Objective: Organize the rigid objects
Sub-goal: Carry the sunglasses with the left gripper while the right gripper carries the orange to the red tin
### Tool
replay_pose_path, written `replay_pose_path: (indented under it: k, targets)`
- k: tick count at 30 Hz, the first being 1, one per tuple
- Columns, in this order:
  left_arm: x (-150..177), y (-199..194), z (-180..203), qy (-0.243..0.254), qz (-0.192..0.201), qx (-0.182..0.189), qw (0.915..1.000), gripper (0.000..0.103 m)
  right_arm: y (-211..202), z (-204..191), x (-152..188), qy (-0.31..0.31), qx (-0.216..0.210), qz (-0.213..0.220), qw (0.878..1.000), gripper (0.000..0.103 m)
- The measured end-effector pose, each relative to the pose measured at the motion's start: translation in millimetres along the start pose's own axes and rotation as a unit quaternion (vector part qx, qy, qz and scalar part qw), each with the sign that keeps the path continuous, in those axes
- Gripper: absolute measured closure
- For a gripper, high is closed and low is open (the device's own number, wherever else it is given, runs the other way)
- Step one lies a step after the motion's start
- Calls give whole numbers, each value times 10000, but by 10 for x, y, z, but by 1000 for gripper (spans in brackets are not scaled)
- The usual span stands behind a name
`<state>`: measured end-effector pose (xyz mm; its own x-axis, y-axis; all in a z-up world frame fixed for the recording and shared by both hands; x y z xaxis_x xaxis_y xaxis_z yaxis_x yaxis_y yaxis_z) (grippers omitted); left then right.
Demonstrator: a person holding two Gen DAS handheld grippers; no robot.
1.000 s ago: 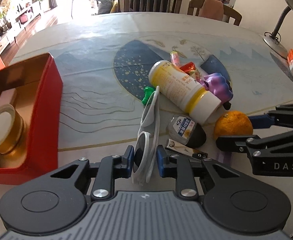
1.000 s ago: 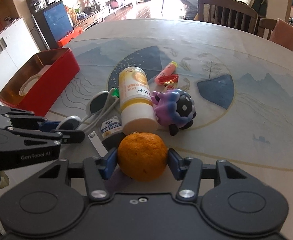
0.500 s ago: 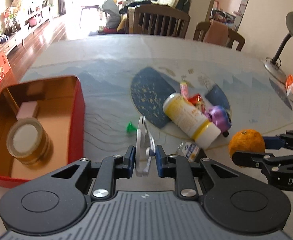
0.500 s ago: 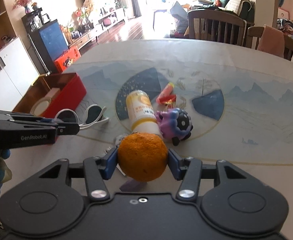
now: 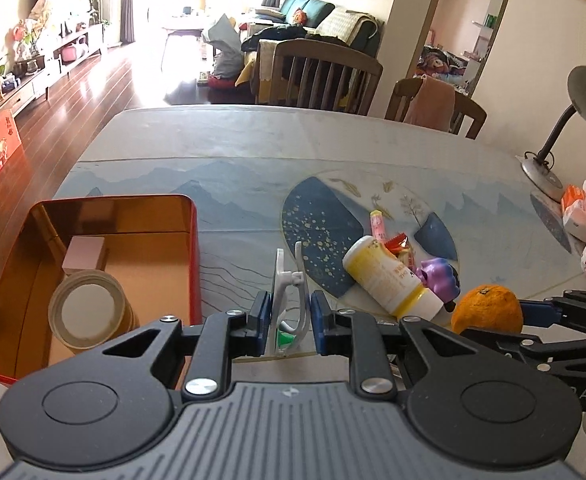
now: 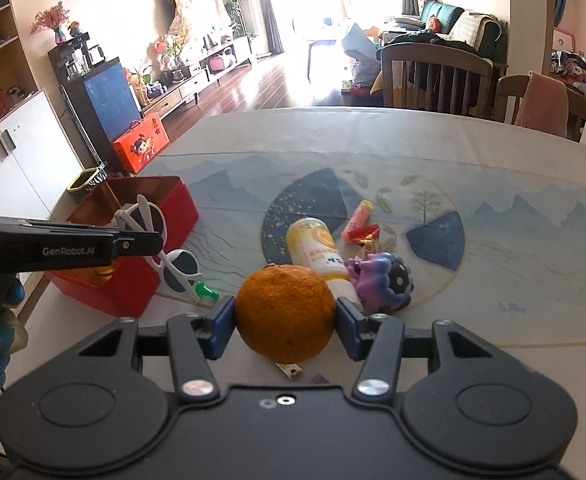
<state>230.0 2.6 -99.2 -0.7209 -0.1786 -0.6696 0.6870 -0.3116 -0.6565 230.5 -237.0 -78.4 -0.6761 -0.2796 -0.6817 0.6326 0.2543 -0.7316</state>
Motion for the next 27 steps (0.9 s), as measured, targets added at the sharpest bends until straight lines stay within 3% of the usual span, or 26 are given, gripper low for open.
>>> replay_pose_path:
  k: [10, 27]
  targets:
    - [-140, -302, -173, -41, 194, 120, 9997, 82, 27, -293, -128, -80, -8, 89, 9999, 50]
    - [-506, -930, -859, -75, 839, -156, 9963, 82, 220, -1127, -574, -592, -170, 412, 9973, 50]
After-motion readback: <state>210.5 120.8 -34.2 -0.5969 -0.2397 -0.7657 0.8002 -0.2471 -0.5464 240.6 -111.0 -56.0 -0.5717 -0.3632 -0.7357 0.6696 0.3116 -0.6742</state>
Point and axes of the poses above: each gripper's, at about its wrist camera, not at the fingertips, and y roughly the way its jaws point, z to its right, x to its underside, the point moved 2 cm from there along y, roughly the way its jaws point, and after that the axes turned 15 degrees about x, right-handed, at the moved point
